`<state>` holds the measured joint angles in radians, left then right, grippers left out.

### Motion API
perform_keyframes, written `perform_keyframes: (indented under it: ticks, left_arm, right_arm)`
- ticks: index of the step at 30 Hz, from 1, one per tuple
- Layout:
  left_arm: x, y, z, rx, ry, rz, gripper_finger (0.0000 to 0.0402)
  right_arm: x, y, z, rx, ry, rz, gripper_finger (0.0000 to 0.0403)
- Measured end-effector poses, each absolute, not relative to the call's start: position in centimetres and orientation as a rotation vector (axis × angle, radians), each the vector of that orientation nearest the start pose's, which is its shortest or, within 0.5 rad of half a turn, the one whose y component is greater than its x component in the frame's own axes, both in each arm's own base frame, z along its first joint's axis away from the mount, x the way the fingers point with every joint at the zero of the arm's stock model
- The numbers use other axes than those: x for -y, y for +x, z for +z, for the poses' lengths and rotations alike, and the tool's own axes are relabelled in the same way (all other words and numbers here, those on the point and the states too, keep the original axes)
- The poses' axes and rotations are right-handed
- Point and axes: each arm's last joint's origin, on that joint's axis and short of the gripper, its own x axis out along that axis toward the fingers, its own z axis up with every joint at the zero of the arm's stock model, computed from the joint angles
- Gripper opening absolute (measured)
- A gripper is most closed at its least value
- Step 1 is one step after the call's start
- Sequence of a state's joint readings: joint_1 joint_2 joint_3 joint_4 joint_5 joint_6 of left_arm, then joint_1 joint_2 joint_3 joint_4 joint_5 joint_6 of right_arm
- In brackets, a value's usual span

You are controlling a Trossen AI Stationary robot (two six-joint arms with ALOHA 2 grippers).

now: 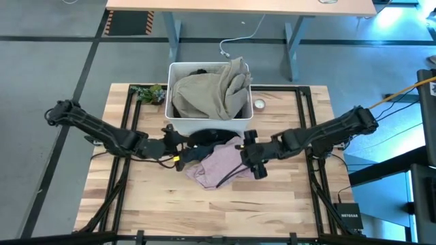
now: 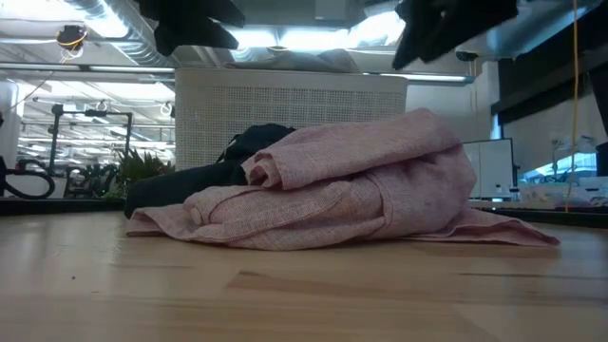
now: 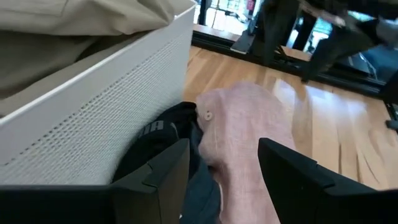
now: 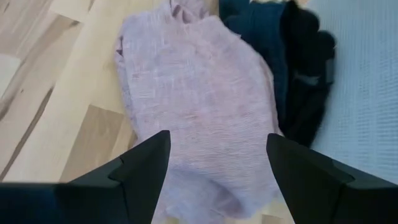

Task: Sort clothes
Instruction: Put the pink shirt into the white laundry bin

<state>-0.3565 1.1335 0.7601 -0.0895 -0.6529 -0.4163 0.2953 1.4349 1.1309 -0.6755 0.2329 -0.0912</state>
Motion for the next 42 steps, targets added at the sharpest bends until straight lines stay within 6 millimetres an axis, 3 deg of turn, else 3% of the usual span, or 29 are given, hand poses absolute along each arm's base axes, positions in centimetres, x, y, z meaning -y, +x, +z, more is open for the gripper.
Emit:
perform_keyframes:
  ticks: [6,15,26,33,38,42]
  left_arm:
    - [6.7,24.4,25.2,-0.419,-0.127,0.340,0.0186]
    - [6.0,25.2,24.6,-0.468,-0.182,0.250,0.0186]
    - [5.8,25.1,24.6,-0.476,-0.177,0.256,0.0186]
    - [5.8,25.1,24.5,-0.483,-0.191,0.262,0.0186]
    - [5.8,25.1,24.4,-0.486,-0.207,0.268,0.0186]
    - [5.5,25.1,24.4,-0.485,-0.207,0.278,0.0186]
  right_arm:
    - [-7.8,28.1,24.4,-0.962,-0.336,0.096,0.0285]
    - [-7.9,29.4,23.1,-0.938,-0.434,0.120,0.0285]
    - [-4.1,31.6,18.7,-1.122,-0.406,0.026,0.0285]
    - [-3.6,32.2,16.5,-1.197,-0.378,0.035,0.0285]
    - [-3.9,32.1,16.5,-1.204,-0.388,0.040,0.0285]
    - [-5.0,30.9,17.7,-1.214,-0.427,0.062,0.0285]
